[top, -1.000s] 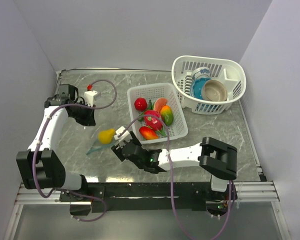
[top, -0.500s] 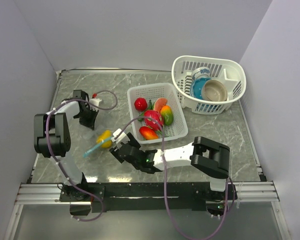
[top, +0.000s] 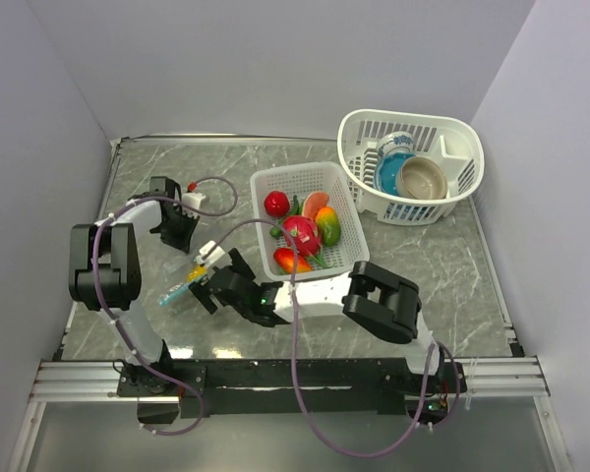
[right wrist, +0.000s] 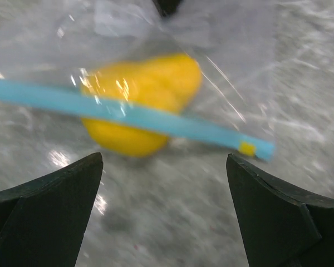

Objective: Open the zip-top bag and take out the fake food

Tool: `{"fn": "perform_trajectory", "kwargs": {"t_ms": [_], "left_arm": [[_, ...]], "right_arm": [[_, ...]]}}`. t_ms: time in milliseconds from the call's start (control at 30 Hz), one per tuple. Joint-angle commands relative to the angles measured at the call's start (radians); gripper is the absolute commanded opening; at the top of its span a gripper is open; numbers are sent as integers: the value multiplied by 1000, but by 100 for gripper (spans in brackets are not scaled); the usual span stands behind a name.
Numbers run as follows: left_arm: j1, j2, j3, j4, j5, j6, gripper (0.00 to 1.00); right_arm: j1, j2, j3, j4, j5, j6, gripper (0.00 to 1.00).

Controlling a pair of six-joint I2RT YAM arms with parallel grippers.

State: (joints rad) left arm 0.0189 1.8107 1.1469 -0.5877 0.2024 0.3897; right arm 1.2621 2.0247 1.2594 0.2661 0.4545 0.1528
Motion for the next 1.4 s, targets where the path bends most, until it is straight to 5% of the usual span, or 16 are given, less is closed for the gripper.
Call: {"fn": "perform_trajectory", "kwargs": {"t_ms": [0, 367, 767, 1033, 1367], "left_arm": [[-13, -1, -56, -61, 72, -28, 1], [-11, 1, -75, -84, 120, -17, 1], [-13, 38, -115, -37, 66, -6, 1], [-11, 44, -90, -58, 94, -9, 1], [-11, 13, -55, -115, 111, -14, 4]], "right_arm": [[-27, 49, 139, -53, -91, 65, 100], [-58, 198, 382, -261, -122, 128, 100], [-38, 94, 325, -389, 151, 180, 100], [-32, -142, 26, -239, -52, 206, 100], [-59, -40, 87, -193, -266, 183, 100]]}}
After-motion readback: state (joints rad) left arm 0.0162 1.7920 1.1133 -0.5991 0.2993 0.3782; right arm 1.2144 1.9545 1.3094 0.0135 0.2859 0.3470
